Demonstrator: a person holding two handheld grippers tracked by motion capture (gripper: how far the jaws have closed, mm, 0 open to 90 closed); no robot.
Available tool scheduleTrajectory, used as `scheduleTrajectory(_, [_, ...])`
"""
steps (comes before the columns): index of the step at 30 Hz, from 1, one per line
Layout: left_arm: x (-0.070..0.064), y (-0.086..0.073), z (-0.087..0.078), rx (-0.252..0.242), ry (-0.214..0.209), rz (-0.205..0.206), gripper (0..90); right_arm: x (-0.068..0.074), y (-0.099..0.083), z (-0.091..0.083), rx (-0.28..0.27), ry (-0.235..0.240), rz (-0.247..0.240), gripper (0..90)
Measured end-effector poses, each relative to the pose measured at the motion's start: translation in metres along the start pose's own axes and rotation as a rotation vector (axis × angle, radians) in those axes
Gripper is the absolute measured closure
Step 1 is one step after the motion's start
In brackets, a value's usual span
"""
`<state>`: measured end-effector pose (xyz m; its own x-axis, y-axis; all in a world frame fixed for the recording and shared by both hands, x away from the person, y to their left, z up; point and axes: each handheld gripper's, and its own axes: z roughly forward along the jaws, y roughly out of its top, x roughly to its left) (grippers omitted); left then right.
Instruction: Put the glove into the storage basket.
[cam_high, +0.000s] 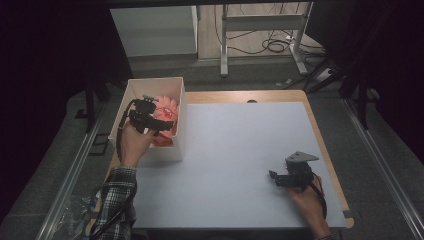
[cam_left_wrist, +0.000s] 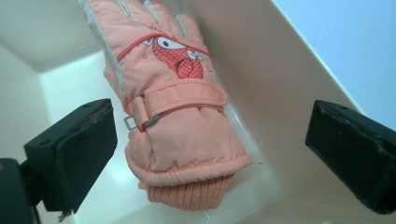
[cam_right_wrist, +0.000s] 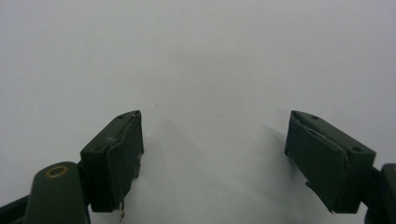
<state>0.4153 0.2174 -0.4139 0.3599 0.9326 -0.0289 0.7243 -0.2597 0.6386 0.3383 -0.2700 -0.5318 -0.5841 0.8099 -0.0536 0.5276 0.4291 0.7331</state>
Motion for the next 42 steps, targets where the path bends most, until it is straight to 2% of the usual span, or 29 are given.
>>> scheduleTrajectory(21, [-0.010, -0.019, -0.026, -0.072, -0.044, 0.037, 2.6, 0.000, 0.000, 0.000, 0.000, 0.000, 0.000, 19.7])
scheduleTrajectory(32, [-0.020, -0.038, -0.039, -0.111, -0.080, 0.060, 2.6, 0.000, 0.000, 0.000, 0.001, 0.000, 0.001, 19.6])
scheduleTrajectory(42, [-0.032, -0.054, -0.041, -0.121, -0.097, 0.091, 2.7, 0.000, 0.000, 0.000, 0.002, 0.000, -0.002, 19.7])
